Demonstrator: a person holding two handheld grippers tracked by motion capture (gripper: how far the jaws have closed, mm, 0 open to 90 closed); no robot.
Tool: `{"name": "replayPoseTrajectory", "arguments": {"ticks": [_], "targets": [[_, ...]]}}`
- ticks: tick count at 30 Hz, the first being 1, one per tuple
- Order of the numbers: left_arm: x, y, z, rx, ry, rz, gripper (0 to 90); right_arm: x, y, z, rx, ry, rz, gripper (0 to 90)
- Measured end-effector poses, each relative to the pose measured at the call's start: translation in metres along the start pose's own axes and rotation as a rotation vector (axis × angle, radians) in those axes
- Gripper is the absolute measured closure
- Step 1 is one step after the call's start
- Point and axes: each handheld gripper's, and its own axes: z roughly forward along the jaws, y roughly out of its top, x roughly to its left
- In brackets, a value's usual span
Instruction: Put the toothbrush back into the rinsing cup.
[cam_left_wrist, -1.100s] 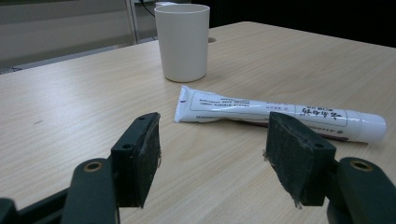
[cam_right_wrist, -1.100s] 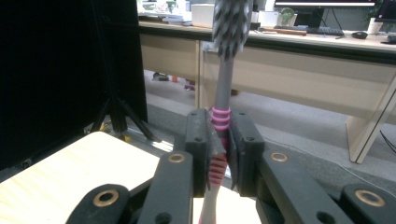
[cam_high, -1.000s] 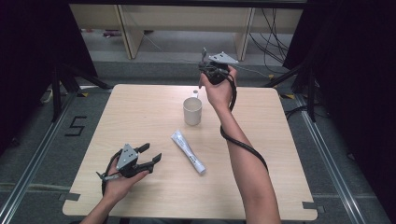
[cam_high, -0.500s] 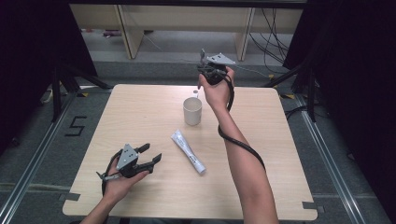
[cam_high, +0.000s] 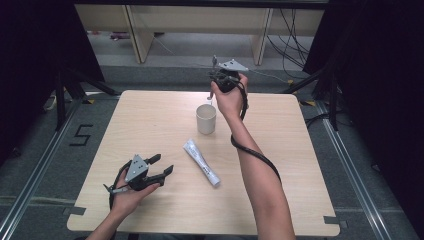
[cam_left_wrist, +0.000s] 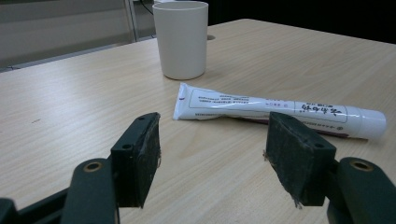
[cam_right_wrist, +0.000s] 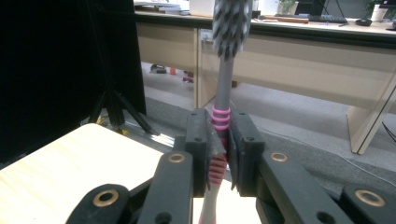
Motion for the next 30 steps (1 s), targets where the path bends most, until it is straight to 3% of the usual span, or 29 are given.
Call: {"name": "replayPoseTrajectory", "arguments": {"ticks": [4,13,19,30], "targets": [[0.0,0.0,0.001,-0.003,-0.001,-0.003,34.8,-0.001,-0.002,0.004,0.005,0.004,-0.018,79.8],[0.0,-0.001,0.001,-0.006,-0.008,-0.002,34.8,0.002,-0.006,0.013,0.013,0.003,0.001,79.8],[0.0,-0.001,0.001,-0.003,-0.009,0.001,34.8,0.001,-0.008,0.017,0.017,0.001,-0.018,79.8],[0.0,-0.001,0.001,0.006,-0.005,0.002,34.7,0.001,-0.012,0.023,0.04,-0.005,-0.007,79.7]]}}
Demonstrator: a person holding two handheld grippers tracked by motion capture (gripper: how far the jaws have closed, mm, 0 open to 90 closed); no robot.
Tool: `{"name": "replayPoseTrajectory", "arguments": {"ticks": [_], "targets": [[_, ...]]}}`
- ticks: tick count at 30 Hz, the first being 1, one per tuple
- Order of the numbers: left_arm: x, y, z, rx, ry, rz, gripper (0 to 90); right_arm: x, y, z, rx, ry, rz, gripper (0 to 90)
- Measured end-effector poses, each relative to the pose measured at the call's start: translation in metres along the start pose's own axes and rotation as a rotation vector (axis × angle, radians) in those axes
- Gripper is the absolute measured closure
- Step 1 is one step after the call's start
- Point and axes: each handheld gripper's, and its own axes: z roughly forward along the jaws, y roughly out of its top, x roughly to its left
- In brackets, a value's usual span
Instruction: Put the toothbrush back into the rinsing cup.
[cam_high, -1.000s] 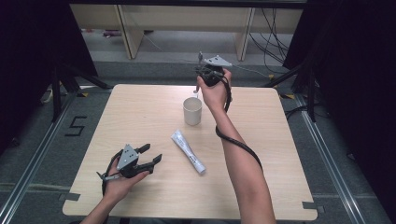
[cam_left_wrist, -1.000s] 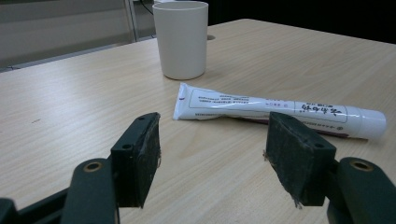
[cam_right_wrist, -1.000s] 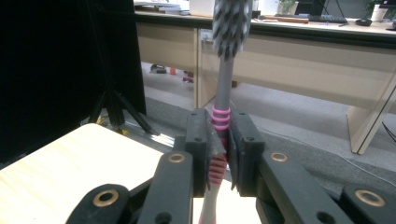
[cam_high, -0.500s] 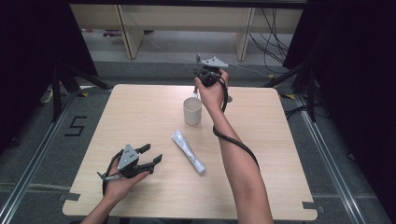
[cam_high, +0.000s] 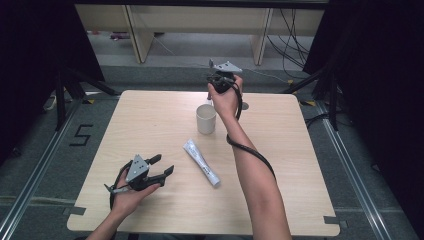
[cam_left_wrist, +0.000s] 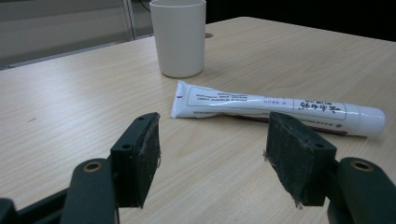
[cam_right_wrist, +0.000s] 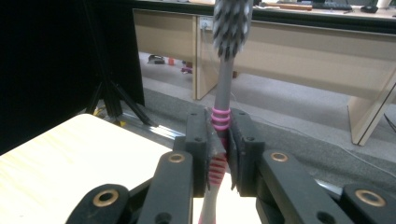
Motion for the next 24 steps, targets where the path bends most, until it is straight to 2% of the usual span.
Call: {"name": "replayPoseTrajectory", "arguments": {"ticks": [9,10,12,13,14,19,21,24], "targets": [[0.0,0.0,0.0,0.005,-0.003,0.0,34.7,0.0,-0.006,0.005,0.028,-0.001,-0.006,79.7],[0.0,0.0,0.001,0.005,-0.003,-0.001,34.7,-0.001,-0.008,0.007,0.021,-0.001,-0.027,79.6],[0.0,-0.001,0.001,0.005,-0.004,-0.001,34.6,0.001,-0.009,0.007,0.042,0.002,-0.004,79.6],[0.0,-0.001,0.001,0.003,-0.004,0.0,34.6,0.0,-0.01,0.008,0.04,-0.004,-0.026,79.6],[0.0,-0.001,0.001,0.004,-0.004,0.0,34.6,0.001,-0.013,0.009,0.056,0.004,-0.011,79.6],[0.0,-0.001,0.001,0.007,-0.002,-0.002,34.6,0.001,-0.017,0.011,0.077,0.002,-0.026,79.5],[0.0,-0.001,0.0,0.007,-0.003,-0.001,34.6,0.002,-0.02,0.012,0.091,0.006,-0.006,79.5],[0.0,-0.001,0.002,-0.001,-0.009,-0.002,34.5,0.001,-0.021,0.013,0.098,0.004,-0.012,79.5]]}}
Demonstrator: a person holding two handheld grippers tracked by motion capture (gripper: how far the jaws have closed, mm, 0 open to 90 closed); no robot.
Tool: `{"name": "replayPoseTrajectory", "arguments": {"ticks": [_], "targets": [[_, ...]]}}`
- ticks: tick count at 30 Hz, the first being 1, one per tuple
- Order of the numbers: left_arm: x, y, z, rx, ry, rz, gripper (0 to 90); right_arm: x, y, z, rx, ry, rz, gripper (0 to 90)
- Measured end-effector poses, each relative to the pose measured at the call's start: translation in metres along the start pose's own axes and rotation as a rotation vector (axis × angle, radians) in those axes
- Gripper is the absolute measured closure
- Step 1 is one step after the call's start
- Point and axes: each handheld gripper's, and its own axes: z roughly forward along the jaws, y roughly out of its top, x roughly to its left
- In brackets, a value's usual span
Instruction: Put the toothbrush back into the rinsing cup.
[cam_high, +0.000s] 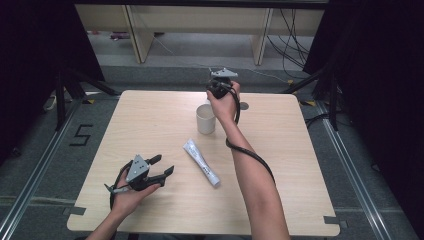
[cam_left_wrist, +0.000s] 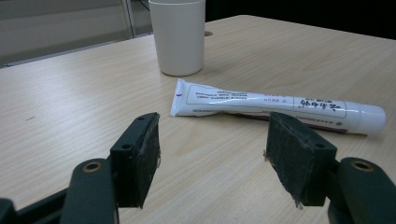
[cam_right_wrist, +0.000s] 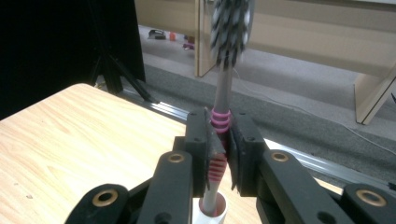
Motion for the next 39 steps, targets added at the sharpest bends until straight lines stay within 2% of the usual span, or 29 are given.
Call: {"name": "replayPoseTrajectory", "arguments": {"ticks": [5,7,9,10,11,12,13,15,16,20,22,24,26,27,29,30,31,32,34,35,36,38,39], "targets": [[0.0,0.0,0.0,-0.002,-0.001,0.001,34.3,-0.001,-0.004,0.003,0.023,0.01,0.004,79.5],[0.0,0.0,0.0,0.001,-0.001,0.001,34.3,-0.001,-0.006,0.003,0.024,-0.002,-0.002,79.4],[0.0,0.0,0.0,0.001,-0.002,0.002,34.3,-0.002,-0.006,0.004,0.043,0.013,-0.004,79.4],[0.0,0.0,0.0,0.003,0.0,0.002,34.3,-0.001,-0.007,0.003,0.053,0.015,0.016,79.4],[0.0,0.0,0.001,0.0,-0.002,0.001,34.3,-0.002,-0.008,0.004,0.058,0.01,-0.01,79.4],[0.0,0.0,0.0,0.0,-0.002,0.001,34.2,-0.001,-0.008,0.005,0.062,0.014,0.008,79.4],[0.0,0.0,0.001,0.0,-0.002,0.001,34.2,-0.001,-0.009,0.005,0.062,0.009,-0.006,79.4],[-0.001,0.0,0.0,0.009,0.003,0.002,34.2,0.0,-0.011,0.005,0.088,0.014,0.009,79.4],[-0.001,0.0,0.0,0.01,0.002,0.003,34.3,0.0,-0.012,0.006,0.076,0.014,0.005,79.3],[-0.001,0.0,0.0,0.013,0.0,0.005,34.2,-0.002,-0.013,0.007,0.096,0.008,-0.015,79.3],[-0.001,0.0,0.001,0.013,0.0,0.005,34.3,-0.001,-0.015,0.008,0.106,0.014,0.006,79.2],[-0.001,0.0,0.001,0.014,-0.001,0.005,34.3,-0.002,-0.017,0.009,0.104,0.012,-0.011,79.0],[-0.001,0.0,0.001,0.014,0.001,0.004,34.3,-0.002,-0.018,0.009,0.114,0.013,0.004,78.4],[-0.001,-0.001,0.001,0.015,0.001,0.004,34.3,-0.002,-0.018,0.009,0.125,0.026,0.016,77.5],[-0.001,-0.001,0.001,0.015,0.001,0.002,34.2,-0.002,-0.018,0.008,0.127,0.025,-0.001,74.6],[-0.001,-0.001,0.001,0.015,0.002,0.002,34.3,-0.001,-0.018,0.008,0.132,0.026,0.02,72.8],[-0.001,-0.001,0.002,0.007,-0.005,0.002,34.2,-0.002,-0.018,0.008,0.132,0.028,0.018,70.1],[-0.001,-0.001,0.002,0.008,-0.005,0.003,34.3,-0.002,-0.017,0.005,0.142,0.035,0.017,62.4],[-0.002,-0.001,0.002,0.017,-0.002,0.006,34.3,-0.002,-0.016,0.004,0.139,0.035,0.018,60.2],[-0.002,0.0,0.002,0.017,-0.004,0.007,34.3,-0.003,-0.016,0.002,0.154,0.04,0.037,55.9],[-0.003,0.0,0.002,0.018,-0.004,0.009,34.2,-0.004,-0.016,0.001,0.154,0.037,0.019,54.0],[-0.003,0.0,0.003,0.017,-0.005,0.01,34.2,-0.005,-0.015,-0.004,0.157,0.045,0.041,50.8],[-0.004,0.0,0.003,0.018,-0.006,0.008,34.2,-0.006,-0.014,-0.008,0.156,0.054,0.034,48.8]]}}
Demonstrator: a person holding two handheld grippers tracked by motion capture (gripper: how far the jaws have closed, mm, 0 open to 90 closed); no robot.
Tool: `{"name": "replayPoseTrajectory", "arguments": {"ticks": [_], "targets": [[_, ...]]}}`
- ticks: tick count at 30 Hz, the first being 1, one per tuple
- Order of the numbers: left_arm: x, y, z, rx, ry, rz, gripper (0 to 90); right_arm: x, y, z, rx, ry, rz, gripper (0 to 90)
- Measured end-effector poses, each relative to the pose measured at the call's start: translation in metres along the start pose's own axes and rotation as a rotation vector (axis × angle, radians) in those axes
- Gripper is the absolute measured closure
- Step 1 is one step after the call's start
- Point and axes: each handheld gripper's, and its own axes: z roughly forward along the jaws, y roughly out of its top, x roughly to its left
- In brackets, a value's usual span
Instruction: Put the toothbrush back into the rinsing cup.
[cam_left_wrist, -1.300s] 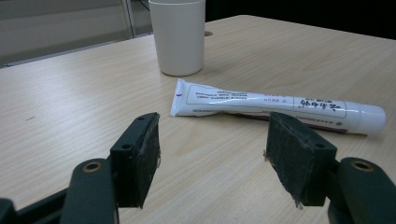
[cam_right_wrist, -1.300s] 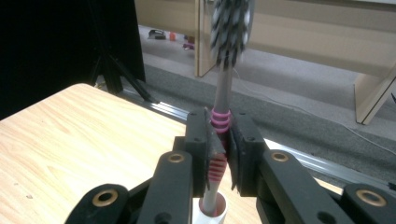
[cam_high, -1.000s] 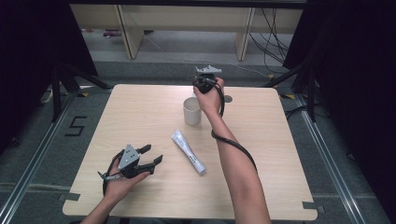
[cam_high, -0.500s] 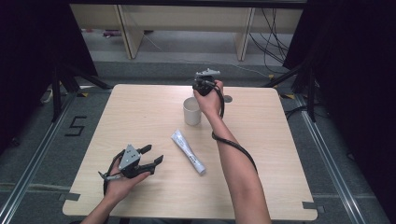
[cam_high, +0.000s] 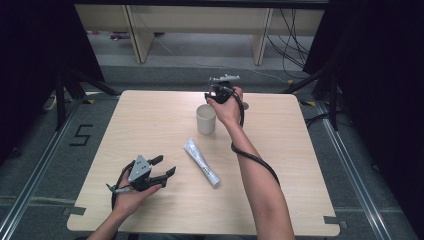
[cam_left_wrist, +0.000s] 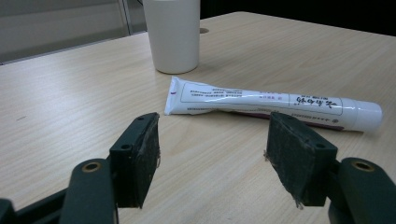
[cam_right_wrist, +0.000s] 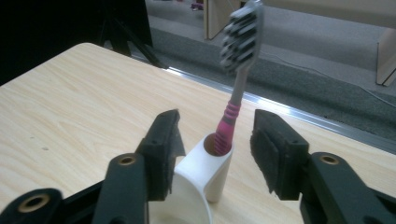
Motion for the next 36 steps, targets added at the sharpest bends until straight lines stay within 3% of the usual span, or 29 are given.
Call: {"name": "replayPoseTrajectory", "arguments": {"ticks": [1,2,3,6,12,13,16,19,23,24,25,29,33,34,35,36], "targets": [[0.0,0.0,0.0,0.002,0.0,-0.002,34.2,0.001,0.0,-0.003,0.002,0.004,0.015,47.8],[0.0,0.0,0.0,0.004,0.002,-0.001,34.2,-0.001,-0.001,-0.006,0.003,0.003,-0.013,47.1],[0.0,0.0,0.0,0.004,0.0,0.002,34.2,0.0,-0.002,-0.012,0.012,0.009,0.003,46.3],[-0.001,0.0,0.001,0.011,0.001,-0.009,34.2,-0.001,-0.006,-0.025,0.036,0.023,-0.012,45.0],[-0.002,0.005,0.004,0.025,-0.02,-0.036,34.2,-0.009,-0.018,-0.054,0.089,0.027,0.011,42.7],[-0.003,0.007,0.005,0.028,-0.023,-0.044,34.2,-0.011,-0.02,-0.057,0.084,0.025,-0.001,42.2],[-0.004,0.013,0.007,0.043,-0.024,-0.062,34.7,-0.016,-0.026,-0.073,0.107,0.024,0.026,41.1],[-0.004,0.02,0.011,0.063,-0.034,-0.074,35.0,-0.023,-0.036,-0.087,0.122,0.013,0.005,40.2],[-0.005,0.032,0.018,0.105,-0.038,-0.086,34.8,-0.027,-0.052,-0.103,0.135,0.012,0.038,40.0],[-0.005,0.035,0.019,0.123,-0.036,-0.089,34.8,-0.029,-0.057,-0.109,0.141,0.007,0.057,40.0],[-0.005,0.038,0.021,0.137,-0.034,-0.093,34.8,-0.033,-0.062,-0.112,0.122,0.01,0.03,40.0],[-0.005,0.048,0.029,0.2,-0.021,-0.122,34.5,-0.04,-0.088,-0.127,0.105,-0.018,0.052,40.0],[-0.007,0.054,0.037,0.248,-0.026,-0.119,34.4,-0.048,-0.116,-0.14,0.121,-0.027,0.085,39.9],[-0.009,0.055,0.04,0.252,-0.025,-0.137,34.3,-0.052,-0.124,-0.142,0.117,-0.029,0.052,39.8],[-0.01,0.057,0.042,0.26,-0.025,-0.146,34.3,-0.052,-0.133,-0.144,0.122,-0.034,0.095,39.7],[-0.01,0.059,0.043,0.272,-0.017,-0.148,34.3,-0.056,-0.14,-0.147,0.127,-0.049,0.078,39.7]]}}
